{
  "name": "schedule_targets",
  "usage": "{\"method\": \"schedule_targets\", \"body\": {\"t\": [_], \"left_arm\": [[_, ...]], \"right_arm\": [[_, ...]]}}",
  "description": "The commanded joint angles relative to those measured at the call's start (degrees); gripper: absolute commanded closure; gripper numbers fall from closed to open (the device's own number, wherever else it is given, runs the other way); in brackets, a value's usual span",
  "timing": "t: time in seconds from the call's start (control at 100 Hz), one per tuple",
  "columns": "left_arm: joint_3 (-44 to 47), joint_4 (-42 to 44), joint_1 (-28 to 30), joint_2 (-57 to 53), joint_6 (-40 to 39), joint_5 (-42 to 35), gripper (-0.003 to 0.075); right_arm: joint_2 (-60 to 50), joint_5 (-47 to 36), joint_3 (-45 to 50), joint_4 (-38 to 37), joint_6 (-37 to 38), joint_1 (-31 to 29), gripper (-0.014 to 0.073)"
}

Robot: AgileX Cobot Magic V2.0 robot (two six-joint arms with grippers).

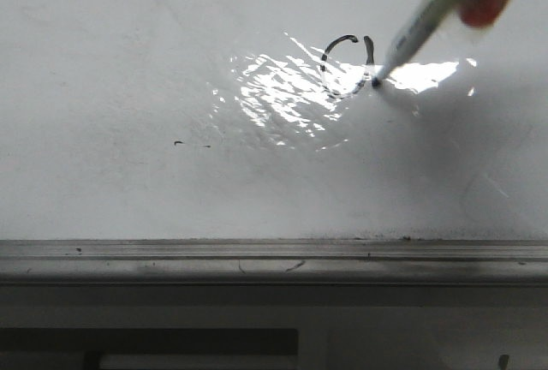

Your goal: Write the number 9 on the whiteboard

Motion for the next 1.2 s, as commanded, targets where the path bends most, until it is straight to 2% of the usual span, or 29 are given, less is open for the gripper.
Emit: {"method": "schedule_targets", "body": {"t": [0.0,0.25,0.39,0.46,0.53,0.65,0.7,0.75,0.89,0.97,1.19], "left_arm": [[-1.4,-1.6,0.1,0.3,-0.5,-1.9,0.0741],[-1.4,-1.6,0.1,0.3,-0.5,-1.3,0.0741],[-1.4,-1.5,0.1,0.3,-0.5,-1.0,0.0740],[-1.4,-0.5,0.1,0.4,-0.5,0.1,0.0713],[-1.4,0.1,0.1,1.7,-0.3,2.2,0.0627],[-1.9,0.4,0.1,6.9,0.3,7.5,0.0402],[-3.0,0.4,0.1,9.7,1.1,9.8,0.0335],[-4.3,0.1,0.1,12.7,3.3,12.0,0.0300],[-9.1,-3.1,-0.3,20.5,12.0,17.3,0.0300],[-11.7,-3.7,-1.6,24.9,14.1,18.9,0.0300],[-16.2,-3.6,-8.3,34.3,17.9,17.3,0.0300]], "right_arm": [[-1.4,2.2,2.0,0.3,-0.7,1.2,0.0636],[-2.0,-0.1,5.1,1.7,1.1,3.1,0.0636],[-3.7,-1.5,2.1,1.9,1.1,5.2,0.0636],[-4.6,-0.4,-0.5,2.1,1.1,7.6,0.0636],[-4.9,1.0,-3.3,2.3,1.0,10.7,0.0636],[-3.8,3.1,-7.0,2.3,-0.3,16.9,0.0636],[-2.7,3.5,-8.0,2.3,-1.3,19.2,0.0636],[-1.4,3.5,-8.7,2.3,-1.6,21.2,0.0636],[2.6,2.6,-9.3,2.3,-1.6,24.3,0.0636],[4.6,1.8,-9.3,2.3,-1.6,24.6,0.0636],[5.6,-1.4,-9.8,2.6,-1.6,24.7,0.0636]]}}
